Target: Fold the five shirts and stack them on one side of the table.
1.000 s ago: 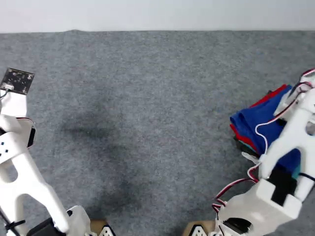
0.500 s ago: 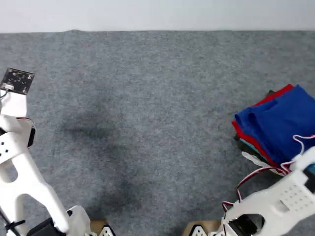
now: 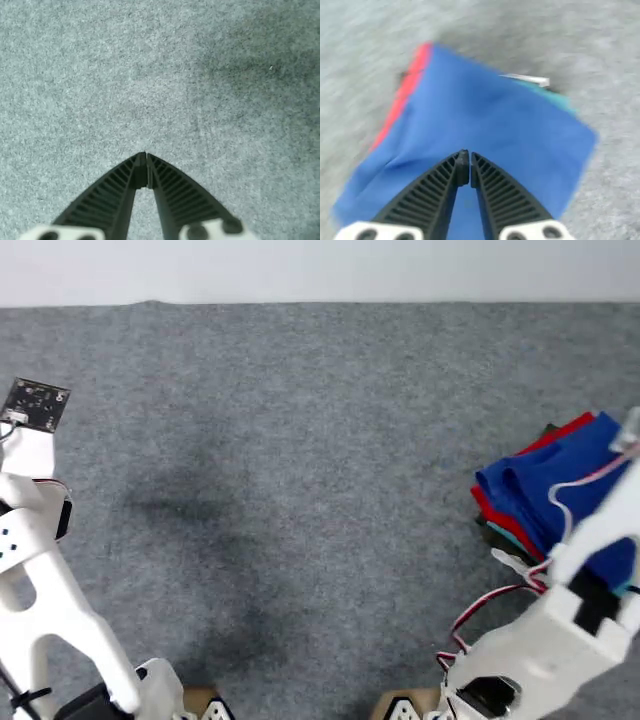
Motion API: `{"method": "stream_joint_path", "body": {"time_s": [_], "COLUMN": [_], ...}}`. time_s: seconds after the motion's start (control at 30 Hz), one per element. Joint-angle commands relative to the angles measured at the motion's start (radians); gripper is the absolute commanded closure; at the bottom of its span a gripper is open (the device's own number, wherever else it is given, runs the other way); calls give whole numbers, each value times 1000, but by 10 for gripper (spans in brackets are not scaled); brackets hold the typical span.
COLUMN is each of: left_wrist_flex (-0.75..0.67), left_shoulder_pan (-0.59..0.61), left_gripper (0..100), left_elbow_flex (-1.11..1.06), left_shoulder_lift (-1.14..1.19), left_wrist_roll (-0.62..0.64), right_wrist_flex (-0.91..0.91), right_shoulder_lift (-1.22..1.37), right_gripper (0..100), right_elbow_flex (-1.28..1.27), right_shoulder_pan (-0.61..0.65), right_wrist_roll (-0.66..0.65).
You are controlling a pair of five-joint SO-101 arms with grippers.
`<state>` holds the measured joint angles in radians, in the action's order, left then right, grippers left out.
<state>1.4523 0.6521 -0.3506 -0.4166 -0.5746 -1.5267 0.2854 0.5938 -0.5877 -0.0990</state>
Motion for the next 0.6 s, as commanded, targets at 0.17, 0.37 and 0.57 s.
{"method": "stream_joint_path", "body": {"time_s": [0.17, 0.37, 0.57], "left_wrist_flex": [46, 46, 68], "left_shoulder_pan": [-2, -2, -2], "left_gripper": [994, 994, 994], "left_elbow_flex": [4, 4, 4], "left_shoulder_lift": [-31, -31, -31], "left_wrist_roll": [-2, -2, -2], "right_wrist_flex": [-236, -222, -194], "right_shoulder_lift": [-18, 171, 394], "right_gripper": [990, 990, 990], "right_elbow_flex": [46, 46, 63], "right_shoulder_pan": [222, 260, 289], "right_wrist_roll": [-6, 103, 130]}}
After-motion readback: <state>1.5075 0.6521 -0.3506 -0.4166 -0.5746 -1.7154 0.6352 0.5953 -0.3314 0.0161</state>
